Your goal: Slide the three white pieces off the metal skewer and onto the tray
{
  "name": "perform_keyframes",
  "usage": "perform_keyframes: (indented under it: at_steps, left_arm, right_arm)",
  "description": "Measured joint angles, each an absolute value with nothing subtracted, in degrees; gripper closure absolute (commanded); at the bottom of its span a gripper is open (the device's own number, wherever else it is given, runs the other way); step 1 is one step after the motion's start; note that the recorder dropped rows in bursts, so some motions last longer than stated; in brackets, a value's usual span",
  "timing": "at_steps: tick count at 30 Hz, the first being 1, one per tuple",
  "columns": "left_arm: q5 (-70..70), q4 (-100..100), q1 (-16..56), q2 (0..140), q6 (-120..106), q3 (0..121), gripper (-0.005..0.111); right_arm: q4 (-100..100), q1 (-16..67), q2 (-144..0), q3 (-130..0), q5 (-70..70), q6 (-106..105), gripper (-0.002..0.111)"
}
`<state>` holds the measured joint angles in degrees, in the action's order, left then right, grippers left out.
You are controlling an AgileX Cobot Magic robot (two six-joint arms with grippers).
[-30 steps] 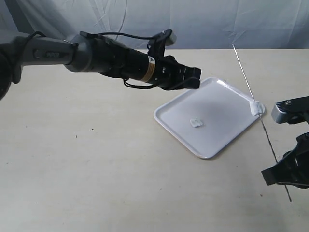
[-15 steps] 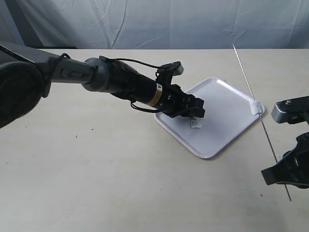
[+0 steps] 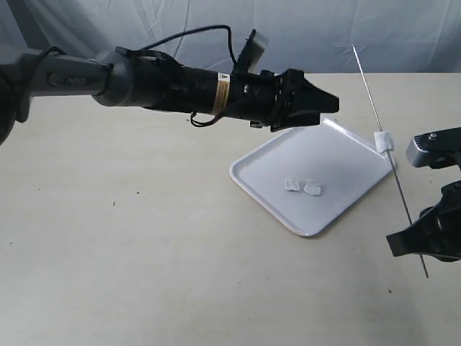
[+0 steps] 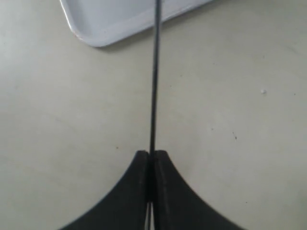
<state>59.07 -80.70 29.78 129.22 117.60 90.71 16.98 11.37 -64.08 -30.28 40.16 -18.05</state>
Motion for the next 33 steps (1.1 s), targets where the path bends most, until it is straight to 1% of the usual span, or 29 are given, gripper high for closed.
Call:
perform_keyframes:
  at_steps: [4, 12, 23, 28, 33]
  left_arm:
    - [64.0, -77.4, 30.7, 128.7, 118.1, 90.7, 0.056]
    - [63.2, -74.6, 36.2, 128.7, 117.9, 90.7, 0.056]
    - [60.5, -75.4, 36.9, 128.7, 117.2, 90.7, 0.057]
    - [60.4, -76.6, 36.9, 128.7, 117.2, 90.7, 0.065]
    - [60.2, -77.0, 36.9, 128.7, 117.2, 90.7, 0.079]
  right_arm:
    - [17.2, 11.4, -64.3, -30.8, 39.4, -18.1, 0.109]
    - [17.9, 11.4, -65.9, -30.8, 37.9, -18.1, 0.109]
    - [18.0, 11.4, -66.2, -30.8, 35.8, -18.1, 0.109]
    - [18.4, 11.4, -66.2, -30.8, 35.5, -18.1, 0.109]
    - [19.1, 11.4, -66.2, -30.8, 35.5, -18.1, 0.109]
